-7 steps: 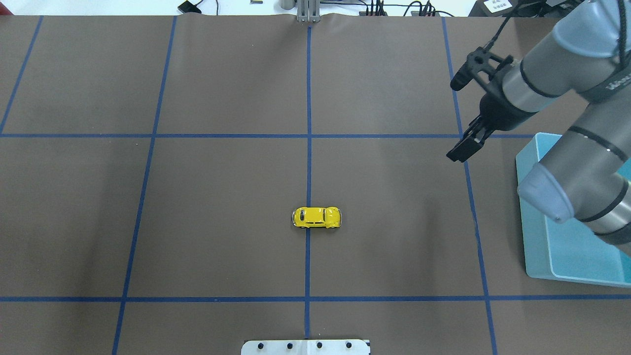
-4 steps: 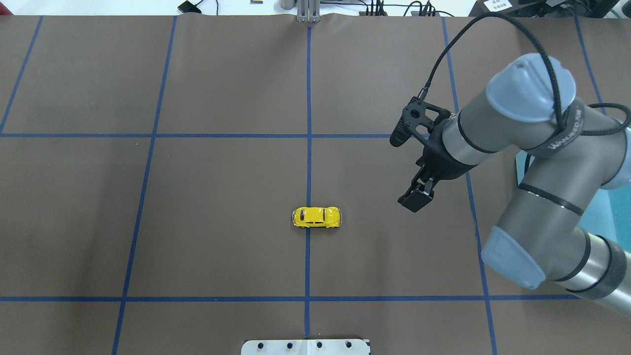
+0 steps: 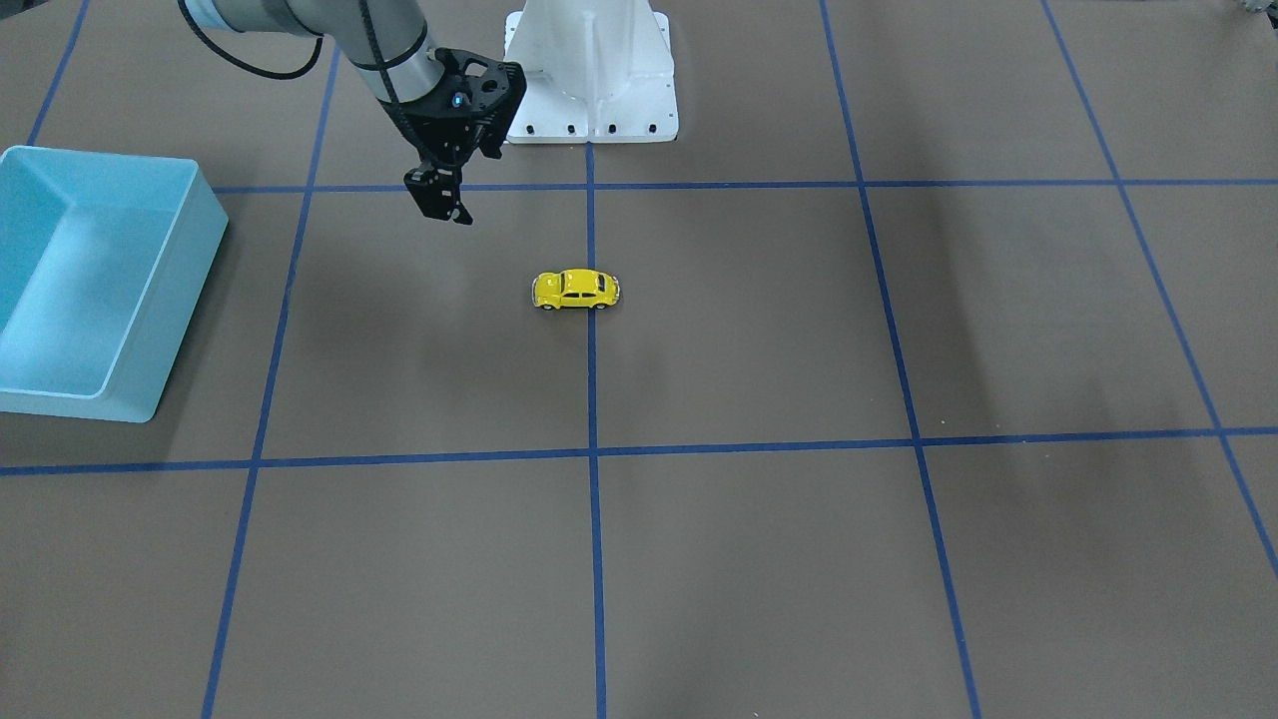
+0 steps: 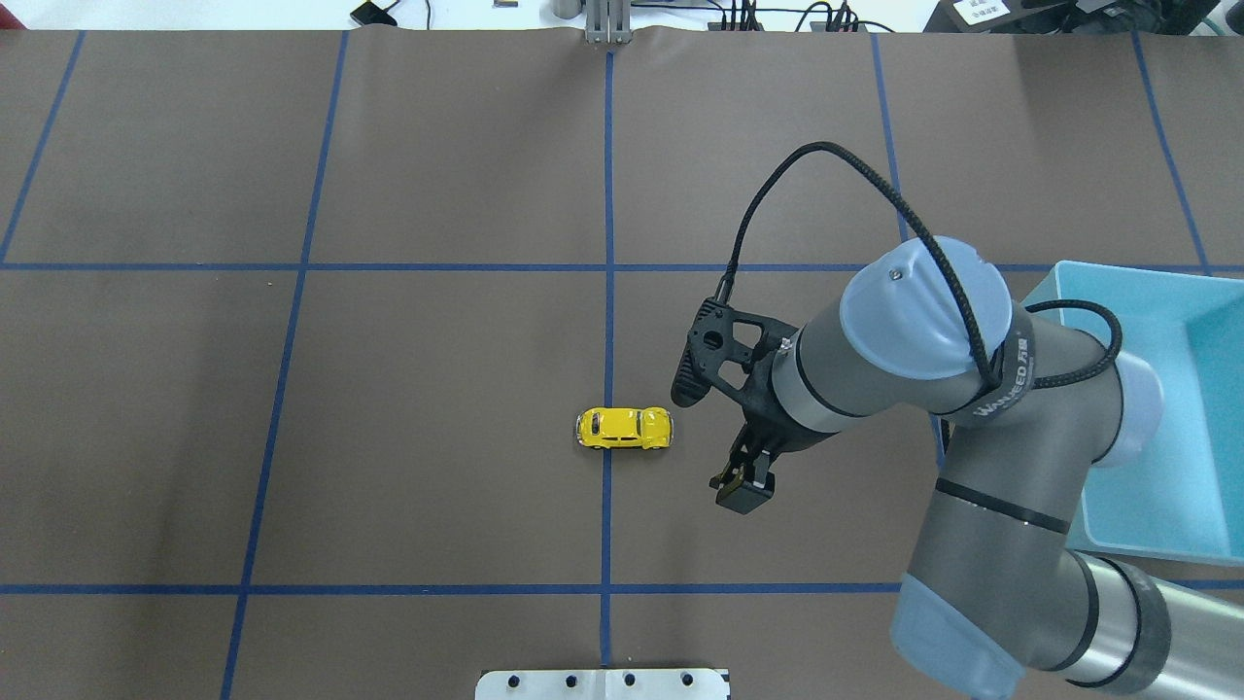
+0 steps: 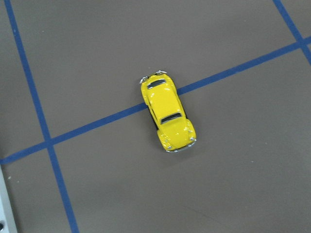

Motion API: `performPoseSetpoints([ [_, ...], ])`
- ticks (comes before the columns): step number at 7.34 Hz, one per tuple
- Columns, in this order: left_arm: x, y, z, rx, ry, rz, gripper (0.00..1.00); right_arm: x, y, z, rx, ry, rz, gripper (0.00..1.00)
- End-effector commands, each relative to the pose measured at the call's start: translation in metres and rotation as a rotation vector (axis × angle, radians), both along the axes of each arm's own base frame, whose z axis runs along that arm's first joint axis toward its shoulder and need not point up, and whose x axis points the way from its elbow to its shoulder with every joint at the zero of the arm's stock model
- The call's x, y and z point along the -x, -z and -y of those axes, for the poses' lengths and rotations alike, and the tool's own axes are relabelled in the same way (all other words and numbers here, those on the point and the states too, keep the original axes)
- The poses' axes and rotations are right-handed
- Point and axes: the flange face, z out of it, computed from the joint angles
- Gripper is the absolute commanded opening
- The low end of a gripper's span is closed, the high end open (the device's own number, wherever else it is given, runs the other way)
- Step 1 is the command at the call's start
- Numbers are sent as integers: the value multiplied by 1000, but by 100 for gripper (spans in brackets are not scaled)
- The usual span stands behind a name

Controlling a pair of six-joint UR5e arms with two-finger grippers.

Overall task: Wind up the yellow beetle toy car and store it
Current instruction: 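Lower the open right gripper over the yellow car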

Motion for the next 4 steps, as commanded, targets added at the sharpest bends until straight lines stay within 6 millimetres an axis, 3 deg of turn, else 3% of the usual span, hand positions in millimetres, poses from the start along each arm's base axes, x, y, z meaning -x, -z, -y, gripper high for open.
performPoseSetpoints([
  [1, 1, -2, 0, 2, 1, 0, 100, 56, 15, -38, -95, 49, -16, 100],
  [2, 1, -3, 0, 6, 2, 0, 100, 74, 25, -39, -117, 51, -18, 100],
  [4, 0, -6, 0, 15, 5, 1, 100, 105, 26, -28, -254, 98, -62, 100],
])
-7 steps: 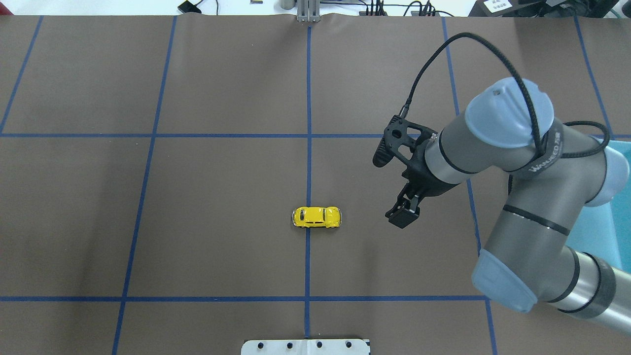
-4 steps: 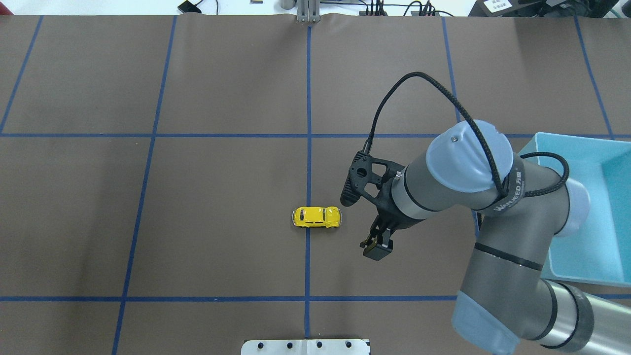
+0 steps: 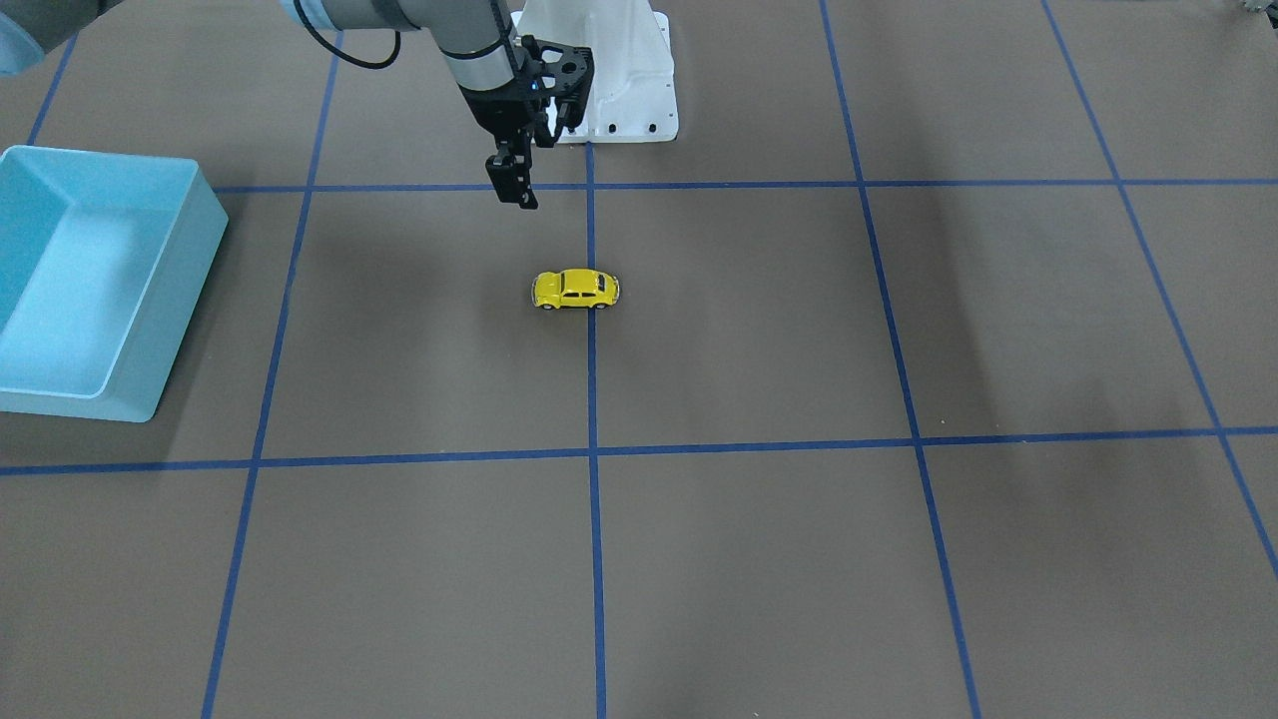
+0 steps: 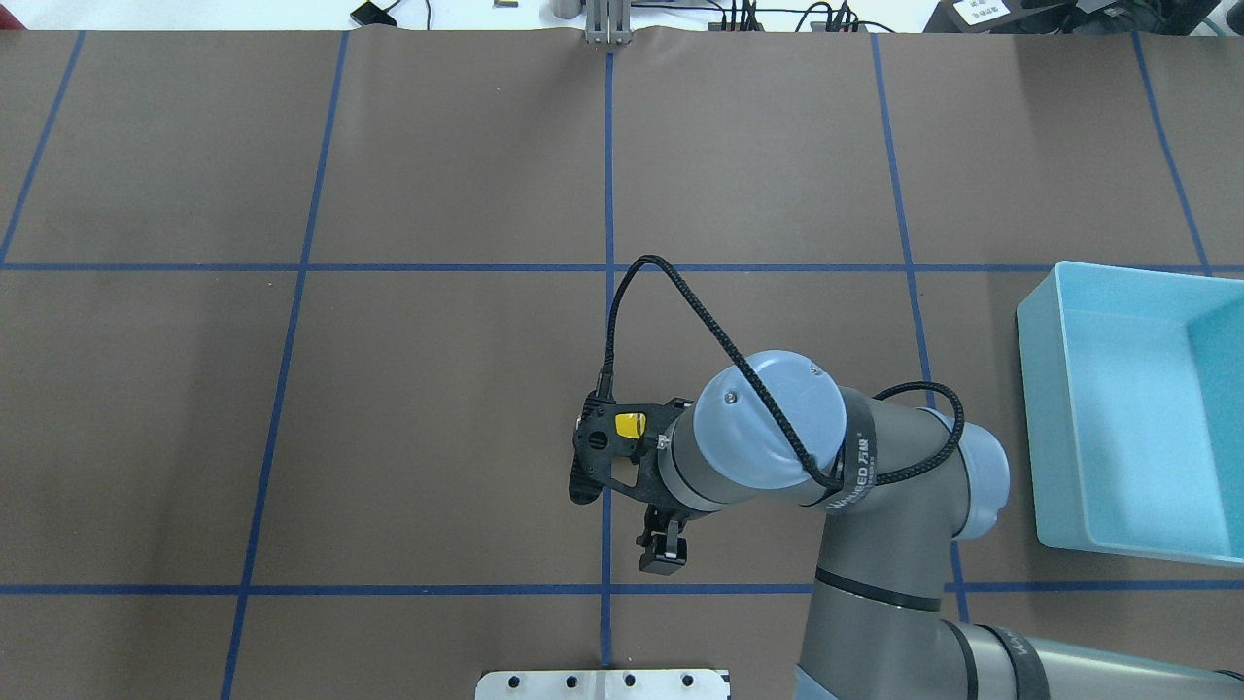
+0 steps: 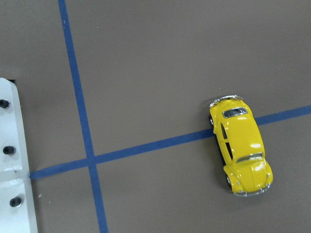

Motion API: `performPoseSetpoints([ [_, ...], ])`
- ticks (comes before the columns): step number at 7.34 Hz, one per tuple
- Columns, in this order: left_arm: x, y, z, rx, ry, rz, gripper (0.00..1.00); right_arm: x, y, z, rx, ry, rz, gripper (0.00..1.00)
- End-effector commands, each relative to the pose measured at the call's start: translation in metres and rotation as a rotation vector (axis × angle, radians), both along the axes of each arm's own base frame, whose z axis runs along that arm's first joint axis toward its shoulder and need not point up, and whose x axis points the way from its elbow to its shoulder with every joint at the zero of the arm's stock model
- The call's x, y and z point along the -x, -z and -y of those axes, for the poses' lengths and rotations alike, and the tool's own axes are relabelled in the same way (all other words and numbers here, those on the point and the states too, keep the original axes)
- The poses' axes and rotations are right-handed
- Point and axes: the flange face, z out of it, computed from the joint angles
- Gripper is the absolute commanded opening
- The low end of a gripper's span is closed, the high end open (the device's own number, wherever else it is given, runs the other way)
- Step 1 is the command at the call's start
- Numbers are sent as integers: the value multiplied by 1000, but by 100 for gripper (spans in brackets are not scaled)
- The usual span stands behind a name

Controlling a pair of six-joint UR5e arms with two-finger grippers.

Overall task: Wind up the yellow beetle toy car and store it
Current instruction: 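Lower the open right gripper over the yellow car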

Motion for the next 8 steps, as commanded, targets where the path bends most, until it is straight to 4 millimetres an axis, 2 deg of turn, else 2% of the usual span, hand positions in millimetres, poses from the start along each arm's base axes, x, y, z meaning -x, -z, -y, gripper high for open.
performPoseSetpoints([
  [1, -1, -1, 0, 6, 3, 0, 100, 33, 6, 4, -96, -12, -38, 100],
  [2, -1, -2, 0, 7, 3, 0, 100, 42, 0, 7, -112, -24, -60, 100],
  [4, -1, -5, 0, 7, 3, 0, 100, 57, 6, 16, -142, -35, -78, 100],
  [5, -1, -4, 0, 2, 1, 0, 100, 74, 11, 23, -148, -35, -89, 100],
  [6, -1, -5, 2, 1, -1, 0, 100, 75, 9, 39, -197, -19, -102, 100],
  [7, -2, -8, 5, 2, -5, 0, 100, 83, 2, 41, -198, -14, -102, 100],
  [8, -2, -8, 6, 4, -5, 0, 100, 80, 1, 45, -202, -12, -102, 100],
])
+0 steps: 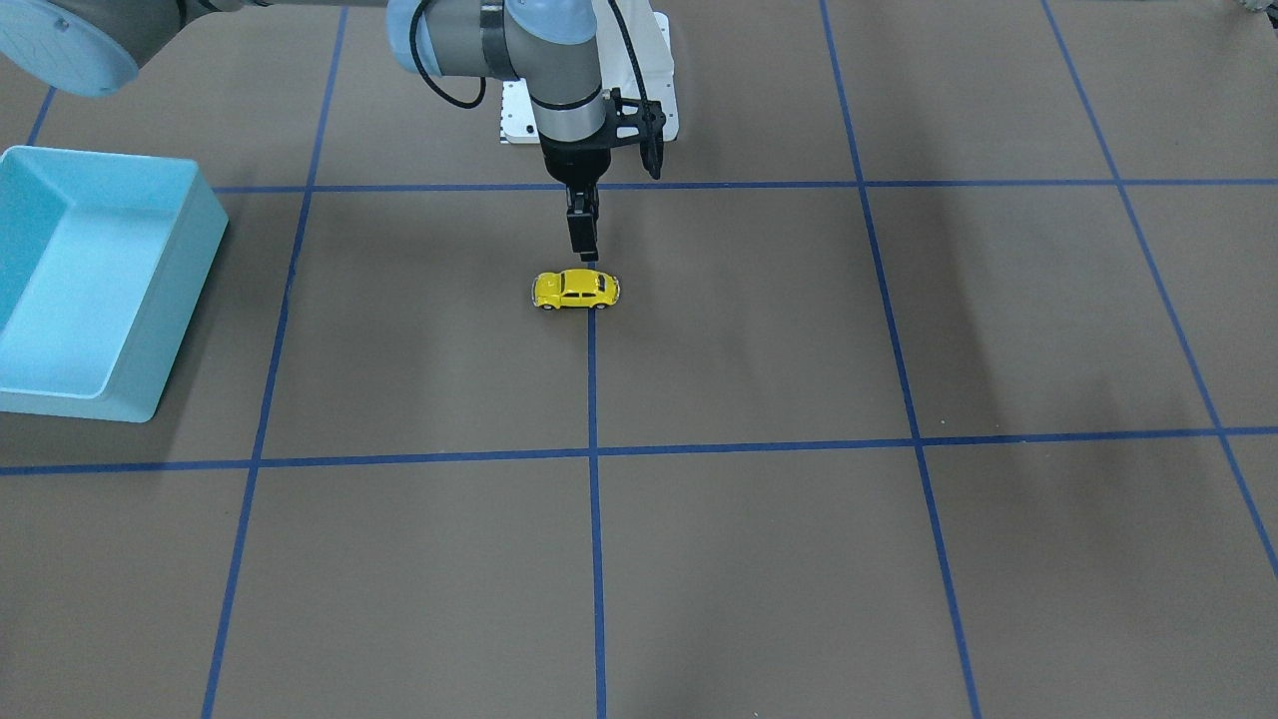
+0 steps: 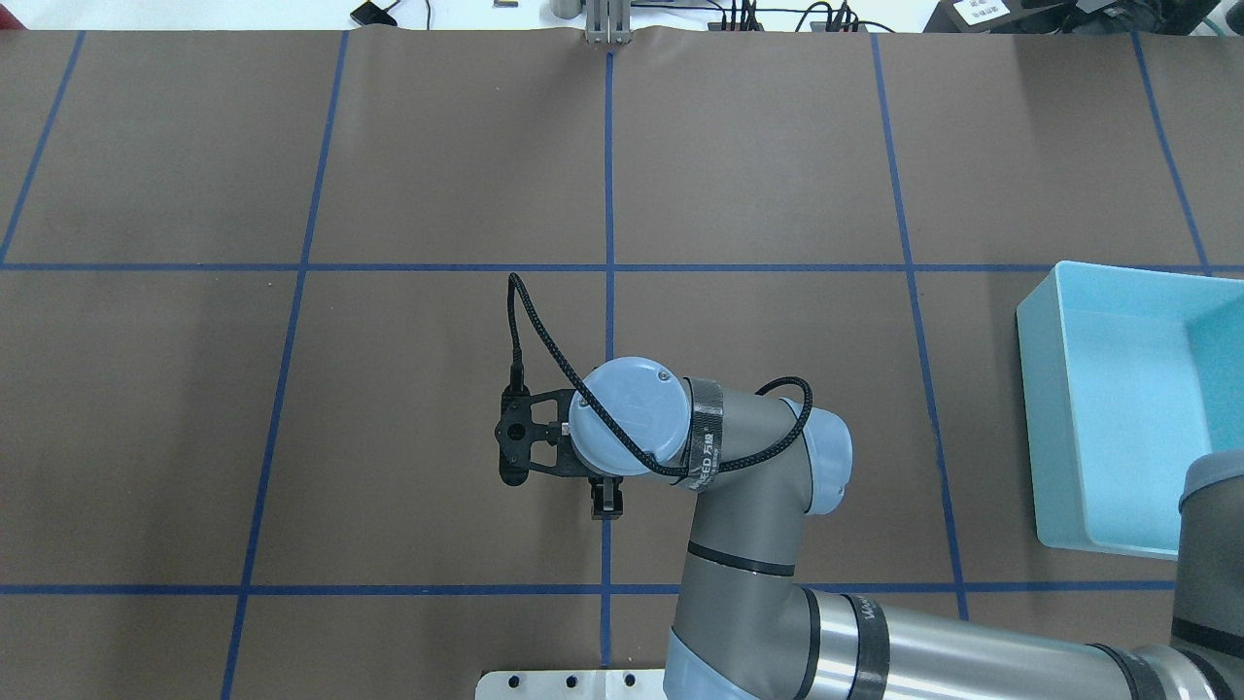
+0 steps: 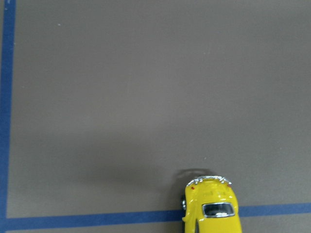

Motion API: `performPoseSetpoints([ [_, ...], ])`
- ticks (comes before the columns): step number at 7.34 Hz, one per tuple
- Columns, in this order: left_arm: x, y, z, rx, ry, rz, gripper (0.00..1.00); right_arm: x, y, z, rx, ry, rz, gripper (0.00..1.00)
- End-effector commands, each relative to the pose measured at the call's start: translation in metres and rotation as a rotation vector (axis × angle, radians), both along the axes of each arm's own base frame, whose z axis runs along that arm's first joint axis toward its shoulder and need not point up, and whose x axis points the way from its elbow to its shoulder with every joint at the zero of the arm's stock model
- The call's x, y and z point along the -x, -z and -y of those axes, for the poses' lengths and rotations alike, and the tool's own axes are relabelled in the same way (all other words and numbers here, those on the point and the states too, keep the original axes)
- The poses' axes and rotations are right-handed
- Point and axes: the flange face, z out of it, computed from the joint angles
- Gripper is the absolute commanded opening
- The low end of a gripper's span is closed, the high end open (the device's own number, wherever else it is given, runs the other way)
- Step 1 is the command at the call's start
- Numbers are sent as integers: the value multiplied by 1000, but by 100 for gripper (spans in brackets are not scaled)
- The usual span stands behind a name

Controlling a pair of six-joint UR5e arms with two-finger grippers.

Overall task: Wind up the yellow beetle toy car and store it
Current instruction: 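Close the right gripper around the yellow car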

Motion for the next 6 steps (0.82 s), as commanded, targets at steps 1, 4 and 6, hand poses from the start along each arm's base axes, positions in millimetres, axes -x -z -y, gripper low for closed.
performPoseSetpoints([
  [1, 0, -2, 2, 1, -2, 0, 100, 1, -9, 13, -20, 11, -17, 100],
  [4, 0, -2, 3, 2, -1, 0, 100, -6, -15, 26, 3, 14, -20, 100],
  [6, 0, -2, 3, 5, 2, 0, 100, 4, -24, 30, 13, 17, -43, 100],
])
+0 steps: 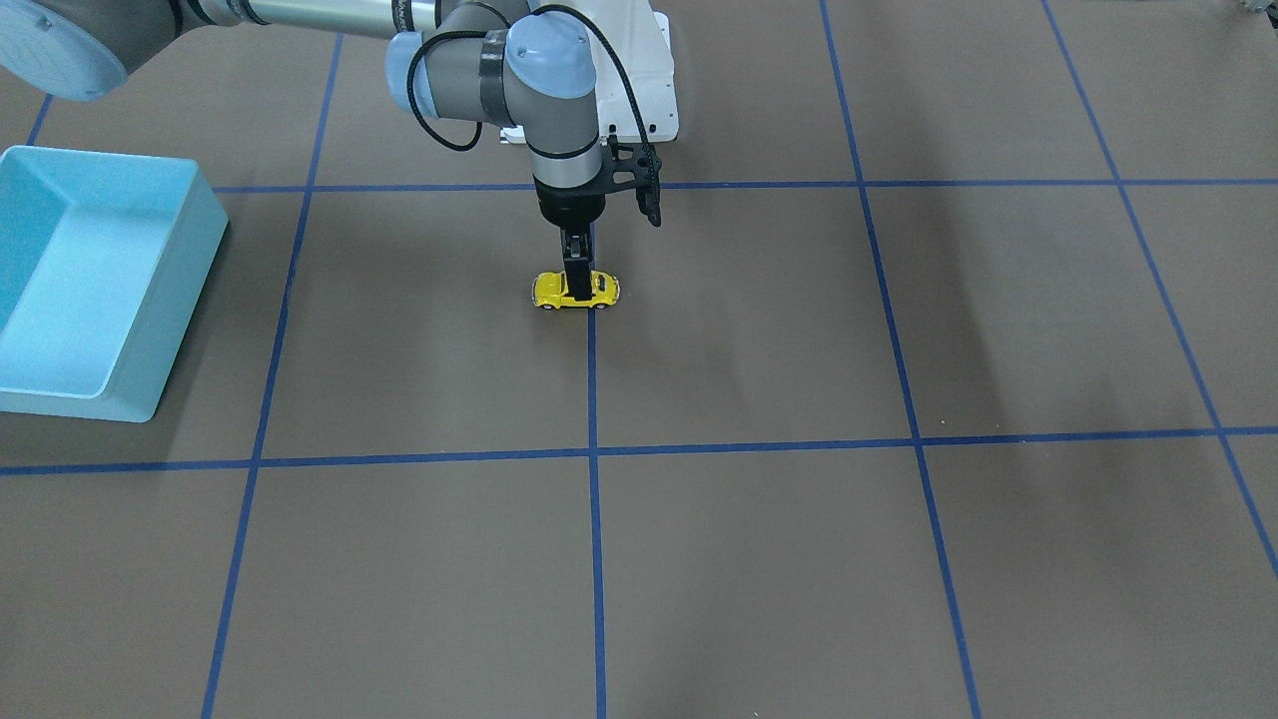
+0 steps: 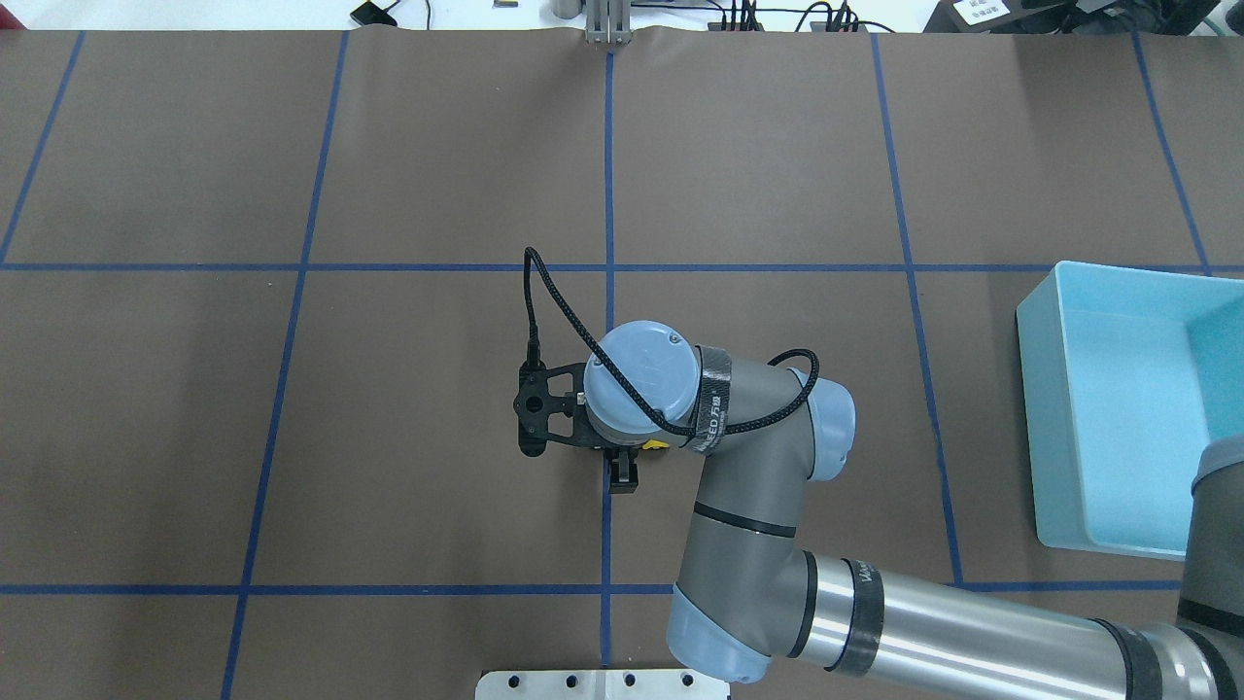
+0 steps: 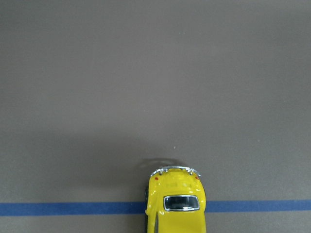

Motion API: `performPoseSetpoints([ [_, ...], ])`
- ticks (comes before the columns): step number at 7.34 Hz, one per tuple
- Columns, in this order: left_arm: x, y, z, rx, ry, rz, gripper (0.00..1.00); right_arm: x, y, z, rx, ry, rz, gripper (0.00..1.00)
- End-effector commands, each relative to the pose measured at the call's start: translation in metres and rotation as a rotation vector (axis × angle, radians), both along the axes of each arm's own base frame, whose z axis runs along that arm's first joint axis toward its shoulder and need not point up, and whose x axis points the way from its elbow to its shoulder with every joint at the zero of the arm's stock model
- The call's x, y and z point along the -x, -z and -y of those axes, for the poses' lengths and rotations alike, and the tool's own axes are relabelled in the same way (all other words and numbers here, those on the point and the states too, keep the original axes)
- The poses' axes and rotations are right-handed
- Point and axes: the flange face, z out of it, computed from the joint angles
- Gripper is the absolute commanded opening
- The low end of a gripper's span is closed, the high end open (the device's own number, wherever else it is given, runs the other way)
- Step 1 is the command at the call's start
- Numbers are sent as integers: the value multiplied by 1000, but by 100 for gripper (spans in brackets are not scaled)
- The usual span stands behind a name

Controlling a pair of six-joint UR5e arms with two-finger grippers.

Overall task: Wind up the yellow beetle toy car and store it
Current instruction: 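Close the right gripper around the yellow car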

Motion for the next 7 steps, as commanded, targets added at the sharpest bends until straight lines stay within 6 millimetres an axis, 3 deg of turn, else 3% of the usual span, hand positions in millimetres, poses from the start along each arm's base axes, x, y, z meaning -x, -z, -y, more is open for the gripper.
performPoseSetpoints([
  [1, 0, 0, 1, 4, 4, 0, 100, 4, -4, 2, 6, 1, -10, 100],
  [5, 0, 1, 1, 3, 5, 0, 100, 13, -11, 5, 14, 2, 0, 100],
  [6, -1, 0, 1, 5, 4, 0, 100, 13, -12, 3, 22, 11, 1, 92],
  [7, -1, 0, 1, 5, 4, 0, 100, 13, -13, 3, 23, 15, 0, 68],
])
